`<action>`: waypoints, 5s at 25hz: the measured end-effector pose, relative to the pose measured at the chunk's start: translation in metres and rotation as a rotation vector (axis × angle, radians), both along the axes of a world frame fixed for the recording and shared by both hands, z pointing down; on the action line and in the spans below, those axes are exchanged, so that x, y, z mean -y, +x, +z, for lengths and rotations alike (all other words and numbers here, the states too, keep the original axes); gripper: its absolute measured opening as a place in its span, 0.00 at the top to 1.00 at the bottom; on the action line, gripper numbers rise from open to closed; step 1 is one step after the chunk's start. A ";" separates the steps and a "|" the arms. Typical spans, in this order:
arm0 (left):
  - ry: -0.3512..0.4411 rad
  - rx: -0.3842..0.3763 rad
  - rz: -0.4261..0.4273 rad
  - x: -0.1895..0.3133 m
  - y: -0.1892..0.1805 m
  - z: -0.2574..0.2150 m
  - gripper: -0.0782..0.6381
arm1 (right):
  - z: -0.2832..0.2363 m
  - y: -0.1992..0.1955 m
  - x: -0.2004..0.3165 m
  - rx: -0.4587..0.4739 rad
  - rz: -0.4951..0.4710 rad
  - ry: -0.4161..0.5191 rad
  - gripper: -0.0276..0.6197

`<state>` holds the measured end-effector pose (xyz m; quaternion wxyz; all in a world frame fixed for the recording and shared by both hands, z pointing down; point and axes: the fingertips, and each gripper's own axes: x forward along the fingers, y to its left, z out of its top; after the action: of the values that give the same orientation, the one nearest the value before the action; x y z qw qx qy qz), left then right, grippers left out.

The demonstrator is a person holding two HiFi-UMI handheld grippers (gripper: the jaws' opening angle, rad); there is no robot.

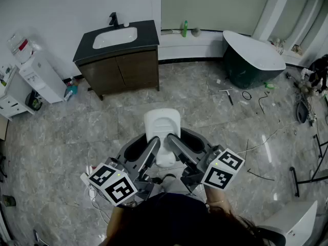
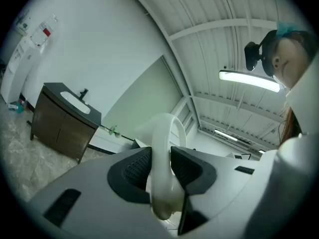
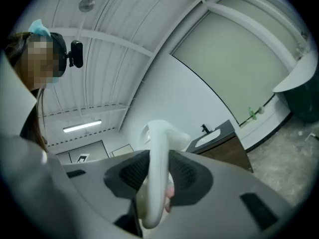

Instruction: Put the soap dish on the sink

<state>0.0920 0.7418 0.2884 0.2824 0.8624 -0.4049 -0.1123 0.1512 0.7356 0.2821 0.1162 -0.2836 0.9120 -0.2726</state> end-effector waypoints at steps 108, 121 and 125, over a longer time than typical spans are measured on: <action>-0.174 -0.087 -0.023 1.083 -0.184 0.125 0.72 | 0.123 -0.182 1.085 -0.041 0.017 -0.175 0.75; -0.290 -0.069 -0.094 1.176 -0.202 0.223 0.72 | 0.225 -0.201 1.183 -0.065 -0.049 -0.303 0.75; -0.329 -0.073 -0.105 1.186 -0.205 0.252 0.72 | 0.255 -0.205 1.194 -0.078 -0.058 -0.340 0.75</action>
<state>-0.1132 -0.4442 0.5407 0.4279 0.7776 -0.4518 -0.0902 -0.0536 -0.4582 0.5369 0.0232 -0.2830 0.8644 -0.4149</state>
